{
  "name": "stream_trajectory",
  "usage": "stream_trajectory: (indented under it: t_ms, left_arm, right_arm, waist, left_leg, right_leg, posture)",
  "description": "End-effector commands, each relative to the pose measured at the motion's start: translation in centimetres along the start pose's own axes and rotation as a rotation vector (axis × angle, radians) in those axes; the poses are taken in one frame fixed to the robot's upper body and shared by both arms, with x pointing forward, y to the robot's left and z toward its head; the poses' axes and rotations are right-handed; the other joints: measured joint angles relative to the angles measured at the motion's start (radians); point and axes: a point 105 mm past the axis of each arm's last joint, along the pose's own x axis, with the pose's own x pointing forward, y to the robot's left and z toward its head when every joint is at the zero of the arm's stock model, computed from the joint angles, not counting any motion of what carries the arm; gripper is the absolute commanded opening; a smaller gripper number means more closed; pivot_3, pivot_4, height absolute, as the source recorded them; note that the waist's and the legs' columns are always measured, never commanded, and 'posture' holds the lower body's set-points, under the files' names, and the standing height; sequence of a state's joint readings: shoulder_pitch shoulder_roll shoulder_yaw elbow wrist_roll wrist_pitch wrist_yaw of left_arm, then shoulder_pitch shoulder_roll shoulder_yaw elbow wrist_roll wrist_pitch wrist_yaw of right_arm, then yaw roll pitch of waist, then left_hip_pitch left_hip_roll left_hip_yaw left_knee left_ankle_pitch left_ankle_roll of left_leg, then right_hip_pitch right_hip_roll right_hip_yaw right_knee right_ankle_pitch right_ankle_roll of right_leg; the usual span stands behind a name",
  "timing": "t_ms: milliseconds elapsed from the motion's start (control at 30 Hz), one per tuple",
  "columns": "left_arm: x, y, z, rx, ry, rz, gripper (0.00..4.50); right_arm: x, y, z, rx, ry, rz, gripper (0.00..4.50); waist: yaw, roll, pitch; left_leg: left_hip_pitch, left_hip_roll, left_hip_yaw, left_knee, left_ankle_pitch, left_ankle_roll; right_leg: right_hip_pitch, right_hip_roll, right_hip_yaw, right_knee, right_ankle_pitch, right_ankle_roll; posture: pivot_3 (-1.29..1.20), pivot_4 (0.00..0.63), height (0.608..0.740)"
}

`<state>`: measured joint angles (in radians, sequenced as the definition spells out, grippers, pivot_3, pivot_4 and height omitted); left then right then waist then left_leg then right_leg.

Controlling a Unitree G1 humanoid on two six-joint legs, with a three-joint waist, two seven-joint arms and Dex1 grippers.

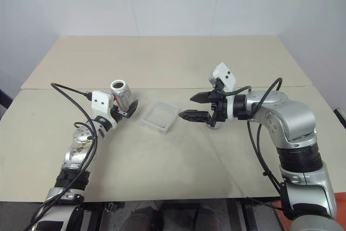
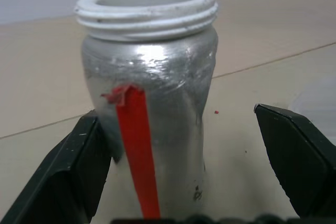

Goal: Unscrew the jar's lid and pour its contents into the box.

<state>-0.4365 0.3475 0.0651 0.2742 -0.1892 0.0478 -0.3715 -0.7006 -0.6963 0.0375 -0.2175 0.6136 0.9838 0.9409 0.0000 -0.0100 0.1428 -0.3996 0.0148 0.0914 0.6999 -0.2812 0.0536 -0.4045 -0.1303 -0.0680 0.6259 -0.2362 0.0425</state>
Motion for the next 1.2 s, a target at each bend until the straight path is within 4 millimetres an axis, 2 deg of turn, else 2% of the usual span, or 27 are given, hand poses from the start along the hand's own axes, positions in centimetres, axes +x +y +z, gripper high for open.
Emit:
stream_trajectory:
  t_ms: [33, 267, 333, 467, 567, 667, 900, 1200]
  left_arm:
    - [-1.4, 0.6, 1.8, 0.065, -0.033, -0.011, 4.47]
    - [-5.5, 0.0, 3.1, 0.094, 0.017, -0.132, 4.47]
    - [-7.7, -0.3, 4.2, 0.085, 0.021, -0.243, 4.47]
    - [-10.4, -1.2, 6.5, 0.079, 0.009, -0.485, 4.47]
    - [-11.7, -1.5, 7.9, 0.122, 0.008, -0.636, 4.47]
    - [-12.9, -1.4, 8.2, 0.196, 0.039, -0.750, 4.47]
    - [-12.9, -1.3, 9.2, 0.221, 0.004, -0.761, 4.47]
    - [-12.6, -2.7, 9.9, 0.191, -0.026, -0.801, 4.47]
  right_arm:
    - [-0.7, 0.5, 1.3, -0.052, -0.051, -0.002, 4.50]
    - [-1.2, 0.9, 0.4, -0.043, -0.041, -0.015, 4.50]
    - [-1.8, 1.0, -0.1, -0.064, -0.044, -0.030, 4.50]
    - [-2.9, 1.1, -0.9, -0.122, -0.065, -0.057, 4.50]
    - [-4.0, 0.9, -1.6, -0.157, -0.073, -0.083, 4.50]
    - [-5.3, 0.6, -2.5, -0.185, -0.058, -0.117, 4.50]
    - [-7.5, 0.2, -3.1, -0.221, -0.021, -0.147, 4.50]
    - [-8.6, 0.6, -2.3, -0.259, -0.010, -0.153, 4.50]
  waist:
    - [-0.001, 0.000, 0.000]
    - [-0.002, 0.000, 0.000]
    - [-0.001, 0.000, 0.000]
    - [0.005, 0.000, 0.000]
    - [0.008, 0.000, 0.000]
    - [0.009, 0.000, 0.000]
    - [0.009, 0.000, 0.000]
    - [0.010, 0.000, 0.000]
  left_leg:
    - [0.000, 0.000, 0.000, 0.000, 0.000, 0.000]
    - [0.001, 0.001, 0.000, -0.002, 0.000, 0.000]
    - [0.001, 0.001, 0.000, -0.002, 0.000, 0.000]
    - [0.001, 0.002, 0.000, -0.003, 0.000, 0.000]
    - [0.002, 0.001, 0.000, -0.003, 0.000, 0.000]
    - [0.003, 0.001, 0.000, -0.004, 0.000, 0.000]
    - [0.004, 0.001, 0.001, -0.004, -0.001, 0.000]
    - [0.004, 0.001, 0.002, -0.004, -0.001, 0.001]
  right_leg:
    - [0.000, 0.000, 0.000, 0.000, 0.000, 0.000]
    - [0.000, 0.000, 0.001, 0.000, 0.000, 0.000]
    - [0.000, 0.000, 0.001, 0.000, 0.000, 0.000]
    - [0.000, -0.001, 0.001, -0.001, 0.000, 0.000]
    - [0.001, -0.001, 0.002, -0.001, 0.000, -0.001]
    - [0.001, -0.001, 0.002, -0.002, 0.000, -0.001]
    - [0.001, 0.000, 0.003, -0.002, -0.001, -0.001]
    - [0.002, 0.000, 0.004, -0.002, -0.001, -0.001]
  posture:
    - [0.00, 0.150, 0.740]
    - [0.00, 0.150, 0.740]
    - [0.00, 0.150, 0.740]
    - [0.00, 0.150, 0.740]
    - [0.00, 0.150, 0.740]
    - [0.00, 0.150, 0.740]
    - [0.00, 0.150, 0.740]
    - [0.00, 0.150, 0.740]
